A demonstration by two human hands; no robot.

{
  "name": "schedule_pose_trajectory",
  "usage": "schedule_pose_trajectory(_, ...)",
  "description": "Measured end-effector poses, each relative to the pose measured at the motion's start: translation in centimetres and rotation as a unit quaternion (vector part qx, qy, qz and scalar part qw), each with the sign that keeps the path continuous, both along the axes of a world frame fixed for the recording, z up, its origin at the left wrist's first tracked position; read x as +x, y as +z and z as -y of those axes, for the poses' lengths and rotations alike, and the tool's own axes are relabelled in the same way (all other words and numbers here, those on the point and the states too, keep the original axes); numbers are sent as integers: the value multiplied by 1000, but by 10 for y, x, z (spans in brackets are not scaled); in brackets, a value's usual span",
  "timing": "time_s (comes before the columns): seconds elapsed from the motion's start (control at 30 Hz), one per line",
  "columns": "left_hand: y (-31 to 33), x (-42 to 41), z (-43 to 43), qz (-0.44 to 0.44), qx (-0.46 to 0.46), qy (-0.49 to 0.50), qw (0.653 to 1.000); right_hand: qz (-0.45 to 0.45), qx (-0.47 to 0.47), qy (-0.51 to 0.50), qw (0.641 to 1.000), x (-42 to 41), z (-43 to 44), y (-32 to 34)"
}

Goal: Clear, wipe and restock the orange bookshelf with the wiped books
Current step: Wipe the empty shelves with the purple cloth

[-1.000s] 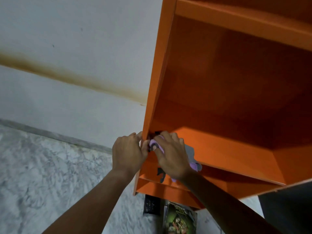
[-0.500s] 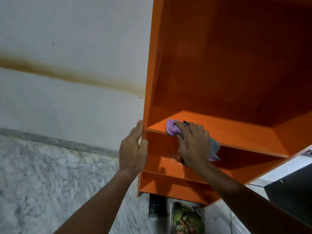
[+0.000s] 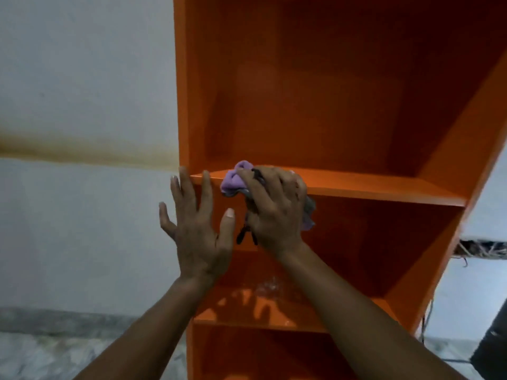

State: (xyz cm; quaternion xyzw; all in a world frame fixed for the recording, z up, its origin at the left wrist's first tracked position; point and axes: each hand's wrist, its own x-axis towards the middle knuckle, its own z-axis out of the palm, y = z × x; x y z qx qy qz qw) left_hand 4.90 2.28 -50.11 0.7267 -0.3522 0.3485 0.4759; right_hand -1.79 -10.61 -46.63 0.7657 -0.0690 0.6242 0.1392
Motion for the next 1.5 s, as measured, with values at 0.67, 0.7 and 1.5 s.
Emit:
schedule_pose_trajectory(0.67,31,-95,23,-27,276,21,961,218,424,-10,879,-204,82,2)
schedule_pose_trajectory(0.7,19,-102,21,-30,281,12,959,214,434,5,875,-200,71,-10)
schedule_pose_trajectory(1.5,-190,-33,78,-126,305,35,943,-423,483,-261,721,-102,256,-220)
